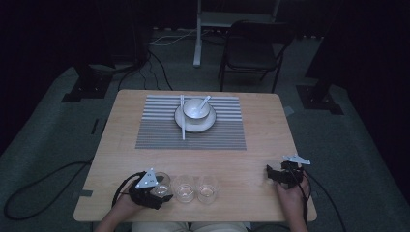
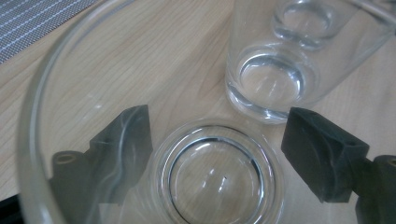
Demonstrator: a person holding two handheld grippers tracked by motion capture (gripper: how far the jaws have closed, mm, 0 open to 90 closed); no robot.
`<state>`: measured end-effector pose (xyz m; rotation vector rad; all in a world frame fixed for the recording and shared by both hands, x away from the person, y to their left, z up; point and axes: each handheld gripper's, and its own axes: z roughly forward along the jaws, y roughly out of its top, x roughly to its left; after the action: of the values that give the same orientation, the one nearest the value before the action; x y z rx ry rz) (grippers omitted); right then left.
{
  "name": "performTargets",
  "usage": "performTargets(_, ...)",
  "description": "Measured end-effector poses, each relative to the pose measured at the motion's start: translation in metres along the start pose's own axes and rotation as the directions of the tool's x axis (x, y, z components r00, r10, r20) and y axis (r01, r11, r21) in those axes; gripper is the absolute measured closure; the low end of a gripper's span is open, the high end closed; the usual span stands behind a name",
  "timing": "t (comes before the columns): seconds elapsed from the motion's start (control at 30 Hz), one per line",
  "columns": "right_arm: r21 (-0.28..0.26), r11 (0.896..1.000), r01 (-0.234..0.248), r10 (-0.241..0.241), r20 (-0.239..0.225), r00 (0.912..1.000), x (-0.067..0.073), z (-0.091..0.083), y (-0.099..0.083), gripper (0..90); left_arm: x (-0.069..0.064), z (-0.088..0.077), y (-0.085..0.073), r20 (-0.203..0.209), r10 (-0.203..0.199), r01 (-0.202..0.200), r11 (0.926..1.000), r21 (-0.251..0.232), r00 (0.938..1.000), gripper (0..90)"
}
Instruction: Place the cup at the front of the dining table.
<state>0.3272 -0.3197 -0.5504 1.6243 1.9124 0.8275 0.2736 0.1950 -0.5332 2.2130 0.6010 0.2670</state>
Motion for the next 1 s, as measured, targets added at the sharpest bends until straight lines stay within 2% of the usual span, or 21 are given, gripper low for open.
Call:
performTargets(0.07, 0.000, 1.000, 0.000, 0.000, 0.000, 1.0000, 0.000, 0.000, 0.000, 11.6, 0.004, -0.004, 0.001, -0.025, -0.012, 0.012, 0.9999, -0.004, 0.9996, 21.4)
performTargets(0.1, 0.000, 1.000, 0.000, 0.000, 0.000, 1.0000, 0.000, 0.000, 0.000, 11.6, 0.007, -0.006, 0.001, -0.019, -0.025, 0.025, 0.9997, -0.005, 0.9995, 21.4)
performTargets(0.33, 0.000, 1.000, 0.000, 0.000, 0.001, 1.0000, 0.000, 0.000, 0.000, 11.6, 0.013, -0.007, 0.000, -0.052, -0.048, 0.048, 0.9989, 0.002, 0.9975, 21.4)
performTargets(0.47, 0.000, 1.000, 0.000, 0.000, 0.000, 1.0000, 0.000, 0.000, 0.000, 11.6, 0.018, -0.006, 0.003, -0.055, -0.060, 0.060, 0.9982, 0.003, 0.9967, 21.4)
performTargets(0.6, -0.001, 1.000, 0.000, 0.000, 0.000, 1.0000, 0.000, 0.000, 0.000, 11.7, 0.024, -0.005, 0.006, -0.073, -0.087, 0.086, 0.9962, -0.010, 0.9936, 21.4)
performTargets(0.77, 0.000, 1.000, 0.000, 0.000, 0.000, 1.0000, 0.000, 0.000, 0.000, 11.6, 0.032, -0.001, 0.011, -0.097, -0.102, 0.101, 0.9948, -0.015, 0.9901, 21.5)
performTargets(0.8, -0.001, 1.000, 0.000, 0.000, 0.000, 1.0000, 0.000, 0.000, 0.000, 11.6, 0.035, -0.001, 0.012, -0.088, -0.108, 0.107, 0.9941, -0.012, 0.9902, 21.4)
performTargets(1.0, -0.002, 1.000, 0.001, -0.001, 0.000, 1.0000, 0.000, 0.000, 0.000, 11.7, 0.047, 0.003, 0.020, -0.120, -0.131, 0.130, 0.9914, -0.016, 0.9840, 21.5)
